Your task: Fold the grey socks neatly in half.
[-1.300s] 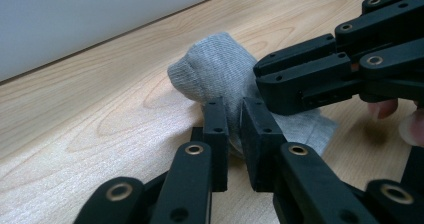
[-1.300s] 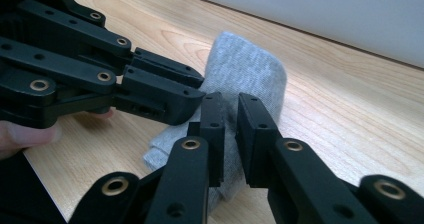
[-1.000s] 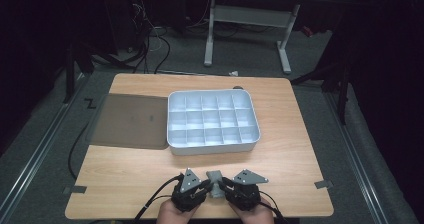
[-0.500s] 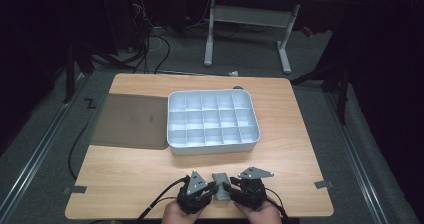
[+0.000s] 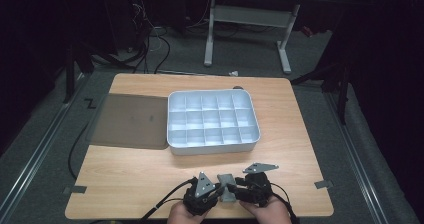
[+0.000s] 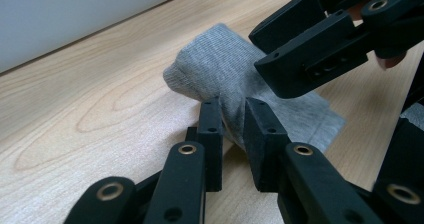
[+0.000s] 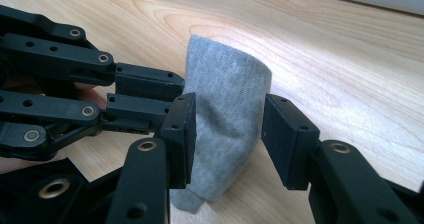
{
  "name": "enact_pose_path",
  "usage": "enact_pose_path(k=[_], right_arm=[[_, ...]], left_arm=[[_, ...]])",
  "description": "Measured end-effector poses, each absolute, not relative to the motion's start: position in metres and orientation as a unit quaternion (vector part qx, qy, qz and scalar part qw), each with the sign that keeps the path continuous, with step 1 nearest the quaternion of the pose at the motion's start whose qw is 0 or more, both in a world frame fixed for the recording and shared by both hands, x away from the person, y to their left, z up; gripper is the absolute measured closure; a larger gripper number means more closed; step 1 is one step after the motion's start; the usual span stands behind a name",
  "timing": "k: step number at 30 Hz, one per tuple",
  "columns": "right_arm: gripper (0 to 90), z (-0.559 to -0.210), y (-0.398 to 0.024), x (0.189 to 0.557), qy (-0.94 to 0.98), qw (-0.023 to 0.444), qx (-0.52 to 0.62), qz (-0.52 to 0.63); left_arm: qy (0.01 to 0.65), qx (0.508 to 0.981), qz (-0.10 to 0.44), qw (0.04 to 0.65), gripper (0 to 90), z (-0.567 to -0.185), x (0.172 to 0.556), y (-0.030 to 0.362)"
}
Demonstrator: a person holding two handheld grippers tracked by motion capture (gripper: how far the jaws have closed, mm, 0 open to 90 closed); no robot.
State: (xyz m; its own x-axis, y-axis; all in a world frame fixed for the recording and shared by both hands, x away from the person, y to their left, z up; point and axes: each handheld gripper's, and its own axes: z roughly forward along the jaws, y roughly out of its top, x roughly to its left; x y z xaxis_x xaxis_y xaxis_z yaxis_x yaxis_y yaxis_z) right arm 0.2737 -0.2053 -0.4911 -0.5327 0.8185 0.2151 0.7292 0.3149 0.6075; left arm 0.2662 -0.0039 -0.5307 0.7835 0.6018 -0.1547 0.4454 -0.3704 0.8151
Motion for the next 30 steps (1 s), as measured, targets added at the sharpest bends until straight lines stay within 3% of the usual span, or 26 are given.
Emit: enact_pose_path(k=[18, 30], right_arm=[[56.0, -0.497, -0.197, 0.282, 0.814, 0.012, 0.51, 0.278], [59.6, -0.49, -0.196, 0.292, 0.836, 0.018, 0.492, 0.244]], left_arm=[[0.306, 0.835, 0.083, 0.45, 78.3, -0.533, 0.267, -0.006], [0.339, 0.818, 0.131, 0.446, 73.9, -0.517, 0.288, 0.064]])
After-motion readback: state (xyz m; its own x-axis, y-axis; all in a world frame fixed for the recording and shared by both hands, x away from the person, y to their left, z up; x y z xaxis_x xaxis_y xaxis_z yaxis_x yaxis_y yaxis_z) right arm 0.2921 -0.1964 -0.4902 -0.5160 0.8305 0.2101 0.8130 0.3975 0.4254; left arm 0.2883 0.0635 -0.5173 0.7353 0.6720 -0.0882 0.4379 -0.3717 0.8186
